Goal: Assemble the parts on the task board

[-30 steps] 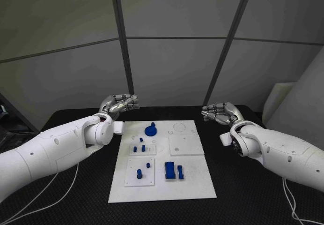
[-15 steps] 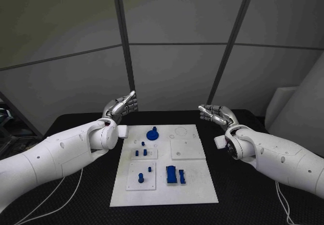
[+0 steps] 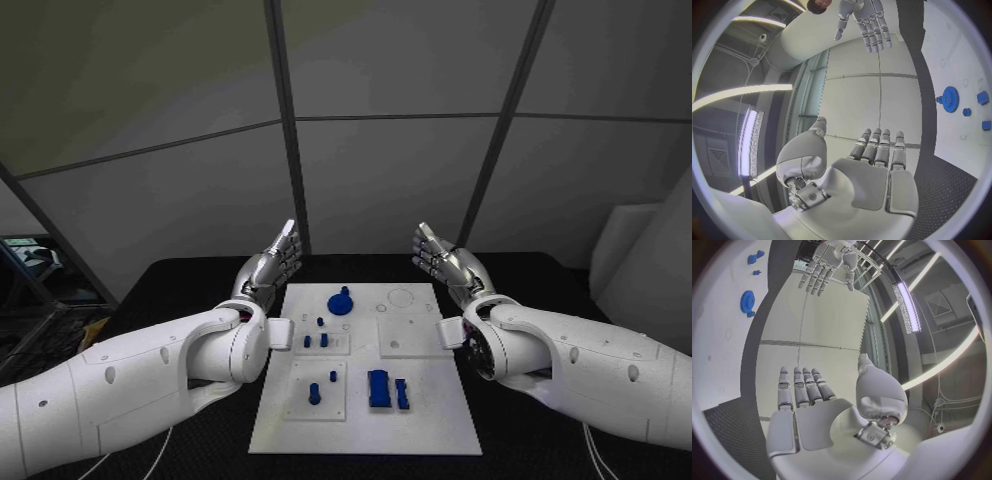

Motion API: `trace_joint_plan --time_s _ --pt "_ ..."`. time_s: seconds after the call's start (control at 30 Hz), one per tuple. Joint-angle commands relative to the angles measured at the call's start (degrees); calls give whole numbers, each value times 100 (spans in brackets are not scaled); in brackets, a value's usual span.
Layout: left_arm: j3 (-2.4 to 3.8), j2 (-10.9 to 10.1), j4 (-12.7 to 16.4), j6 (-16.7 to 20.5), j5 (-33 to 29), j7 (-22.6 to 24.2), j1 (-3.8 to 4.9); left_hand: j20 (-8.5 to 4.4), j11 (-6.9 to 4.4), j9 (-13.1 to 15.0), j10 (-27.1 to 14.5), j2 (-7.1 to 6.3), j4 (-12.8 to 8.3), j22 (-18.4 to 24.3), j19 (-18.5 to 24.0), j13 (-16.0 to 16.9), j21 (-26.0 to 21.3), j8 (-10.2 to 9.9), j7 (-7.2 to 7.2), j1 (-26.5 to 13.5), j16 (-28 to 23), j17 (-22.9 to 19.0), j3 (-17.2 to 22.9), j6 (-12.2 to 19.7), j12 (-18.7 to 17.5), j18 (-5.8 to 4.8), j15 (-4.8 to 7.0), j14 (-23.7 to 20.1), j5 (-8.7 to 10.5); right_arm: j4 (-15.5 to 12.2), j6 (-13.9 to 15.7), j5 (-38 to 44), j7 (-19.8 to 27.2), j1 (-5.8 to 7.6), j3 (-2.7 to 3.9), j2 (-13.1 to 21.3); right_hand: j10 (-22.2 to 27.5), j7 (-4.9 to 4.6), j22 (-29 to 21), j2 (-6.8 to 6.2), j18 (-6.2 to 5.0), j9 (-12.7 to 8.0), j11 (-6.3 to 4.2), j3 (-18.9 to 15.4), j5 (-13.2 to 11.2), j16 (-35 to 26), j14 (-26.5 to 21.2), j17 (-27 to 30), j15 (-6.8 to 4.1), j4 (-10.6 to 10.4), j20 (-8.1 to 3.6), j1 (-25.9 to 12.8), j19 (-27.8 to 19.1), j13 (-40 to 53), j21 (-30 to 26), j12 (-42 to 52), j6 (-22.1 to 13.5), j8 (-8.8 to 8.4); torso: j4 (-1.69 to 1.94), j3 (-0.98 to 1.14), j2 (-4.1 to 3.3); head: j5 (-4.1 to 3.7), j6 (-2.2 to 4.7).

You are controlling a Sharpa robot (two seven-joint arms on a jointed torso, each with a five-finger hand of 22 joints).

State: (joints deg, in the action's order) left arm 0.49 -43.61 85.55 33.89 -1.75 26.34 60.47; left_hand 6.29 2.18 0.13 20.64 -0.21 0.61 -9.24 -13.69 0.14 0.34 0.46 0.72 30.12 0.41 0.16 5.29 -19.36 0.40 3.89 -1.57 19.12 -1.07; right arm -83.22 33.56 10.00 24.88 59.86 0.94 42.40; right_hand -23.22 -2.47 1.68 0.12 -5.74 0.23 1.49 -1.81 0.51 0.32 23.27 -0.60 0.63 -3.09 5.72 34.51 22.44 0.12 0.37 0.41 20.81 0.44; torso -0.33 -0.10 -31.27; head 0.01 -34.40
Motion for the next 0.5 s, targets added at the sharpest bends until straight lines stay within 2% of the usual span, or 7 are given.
trace_joint_plan --time_s 0.03,0.07,0.1,0.2,0.4,0.43,0.5 --pt "-23 -62 257 858 158 311 -13 -199 -218 -13 -654 21 -61 293 435 -14 -34 -46 -72 -955 -41 -16 -529 614 -40 -389 157 -605 107 -329 814 -768 402 21 -38 108 758 247 -168 -12 172 -23 -149 181 -51 -32 -762 60 -63 309 -572 -1128 -729 -12 -37 -41 -680 -44 33 10 9 -1 2" --pt "-31 -77 317 912 163 322 -19 -219 -218 -13 -718 21 -61 320 472 -14 -34 -46 -72 -1045 -41 -16 -529 671 -40 -389 157 -662 107 -414 874 -825 424 23 -52 138 795 247 -168 -12 172 -23 -149 181 -51 -32 -799 60 -63 309 -572 -1184 -766 -12 -37 -41 -713 -44 33 10 9 -1 2" --pt "-38 -90 367 957 168 331 -23 -629 -218 -13 -753 21 -61 339 498 -14 -34 -46 -72 -1103 -41 -16 -529 708 -40 -389 157 -700 107 -489 926 -876 444 25 -64 165 867 247 -168 -12 574 -23 -149 181 -51 -32 -870 60 -63 309 -572 -1288 -832 -12 -37 -41 -776 -44 33 10 9 -1 2" --pt "-49 -108 441 1023 175 345 -31 -629 -218 -13 -920 21 -61 413 619 -14 -34 -46 -72 -1347 -41 -16 -529 866 -40 -389 157 -855 107 -645 1036 -981 484 29 -90 219 1046 247 -168 -12 574 -23 -149 181 -51 -32 -1051 60 -63 309 -572 -1557 -1001 -12 -37 -41 -938 -44 33 10 9 -1 2" --pt "-49 -108 441 1023 175 345 -31 -629 -218 -13 -1168 21 -61 522 785 -14 -34 -46 -72 -1698 -41 -16 -529 1090 -40 -389 157 -1079 107 -673 1055 -1000 492 30 -94 229 1316 247 -168 -12 574 -23 -149 181 -51 -32 -1321 60 -63 309 -572 -1958 -1271 -12 -37 -41 -1181 -44 33 10 9 -1 2" --pt "-49 -108 441 1023 175 345 -31 -629 -218 -13 -1205 21 -61 924 807 -14 -34 -46 -72 -1756 -41 -16 -529 1130 -40 -389 157 -1117 107 -673 1055 -1000 492 30 -94 229 1363 247 -168 -12 574 -23 -149 181 -51 -32 -1365 60 -63 309 -572 -2028 -1310 -12 -37 -41 -1223 -44 33 10 9 -1 2" --pt "-49 -108 441 1023 175 345 -31 -629 -218 -13 -1281 21 -61 924 849 -14 -34 -46 -72 -1865 -41 -16 -529 1201 -40 -389 157 -1188 107 -673 1055 -1000 492 30 -94 229 1445 247 -168 -12 574 -23 -149 181 -51 -32 -1449 60 -63 309 -572 -2147 -1394 -12 -37 -41 -1297 -44 33 10 9 -1 2"
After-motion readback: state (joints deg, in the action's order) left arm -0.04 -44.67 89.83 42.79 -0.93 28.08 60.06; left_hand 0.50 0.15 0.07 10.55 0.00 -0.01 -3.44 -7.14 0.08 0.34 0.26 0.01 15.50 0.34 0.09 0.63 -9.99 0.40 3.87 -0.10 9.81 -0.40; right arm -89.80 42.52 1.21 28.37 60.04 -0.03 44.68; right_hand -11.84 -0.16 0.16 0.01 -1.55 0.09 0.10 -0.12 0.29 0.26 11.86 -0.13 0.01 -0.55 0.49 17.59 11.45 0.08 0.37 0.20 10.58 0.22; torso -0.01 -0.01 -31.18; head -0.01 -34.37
